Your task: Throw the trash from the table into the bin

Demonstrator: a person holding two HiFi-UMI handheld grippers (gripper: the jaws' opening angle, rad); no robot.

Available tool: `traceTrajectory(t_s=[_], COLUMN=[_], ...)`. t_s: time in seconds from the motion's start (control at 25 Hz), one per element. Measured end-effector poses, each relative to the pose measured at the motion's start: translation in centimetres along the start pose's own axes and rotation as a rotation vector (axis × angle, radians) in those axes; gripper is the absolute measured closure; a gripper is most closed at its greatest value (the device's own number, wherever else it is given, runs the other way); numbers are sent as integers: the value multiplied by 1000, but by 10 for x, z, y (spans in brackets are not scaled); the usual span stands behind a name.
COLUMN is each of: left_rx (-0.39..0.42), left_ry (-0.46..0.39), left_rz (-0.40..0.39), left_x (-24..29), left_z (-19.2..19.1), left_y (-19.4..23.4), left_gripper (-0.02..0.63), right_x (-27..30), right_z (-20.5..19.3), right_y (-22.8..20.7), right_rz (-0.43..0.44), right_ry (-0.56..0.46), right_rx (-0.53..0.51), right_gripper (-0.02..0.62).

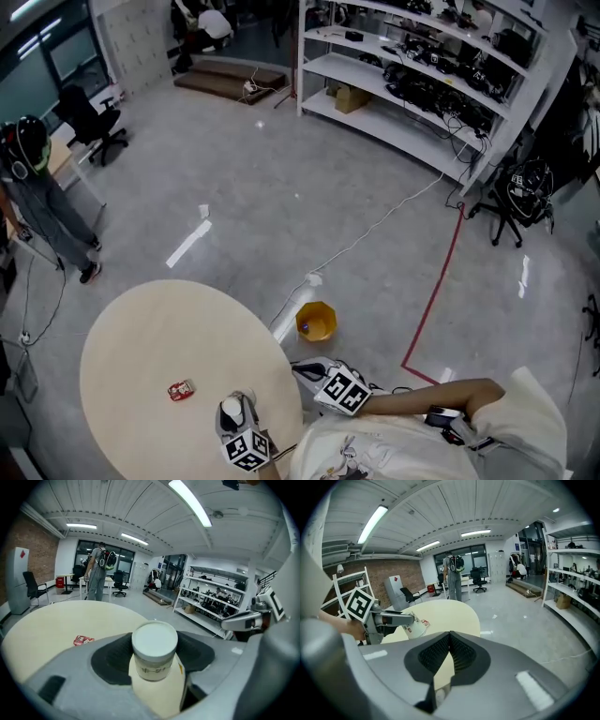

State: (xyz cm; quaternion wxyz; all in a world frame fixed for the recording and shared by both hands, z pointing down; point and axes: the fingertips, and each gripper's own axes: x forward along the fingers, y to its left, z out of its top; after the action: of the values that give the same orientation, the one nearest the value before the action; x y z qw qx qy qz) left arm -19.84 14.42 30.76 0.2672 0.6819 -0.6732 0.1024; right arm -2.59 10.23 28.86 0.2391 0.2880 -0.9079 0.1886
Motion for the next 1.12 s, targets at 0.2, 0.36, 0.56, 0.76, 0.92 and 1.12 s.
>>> traceTrajectory(t_s=[0.2,0.36,0.56,0.76,0.92,1.12], left_rx=[3,16,68,107,128,152], left_ry=[-11,11,24,33,42,69], left_rz=[-70,-138,-212,-257,-295,-350], left_x=[-6,12,32,53,67,88], left_z=[7,11,24,25,25,18], left_y=[-37,-64,-104,-136,-161,-191], left_gripper=[327,327,327,327,327,327], right_x=[4,4,-8,-21,-34,-47], right_z=[1,9,10,5,-1,-14], right_y=[-4,-20,-50,-87,-109,-138], right_rz=[-2,-33,-85,-145,-185,-237], right_ry=[-28,-61,-77,-97,-101,-102], right_rx=[-28,-27,-6,17,39,72], right_gripper=[591,591,591,591,591,591])
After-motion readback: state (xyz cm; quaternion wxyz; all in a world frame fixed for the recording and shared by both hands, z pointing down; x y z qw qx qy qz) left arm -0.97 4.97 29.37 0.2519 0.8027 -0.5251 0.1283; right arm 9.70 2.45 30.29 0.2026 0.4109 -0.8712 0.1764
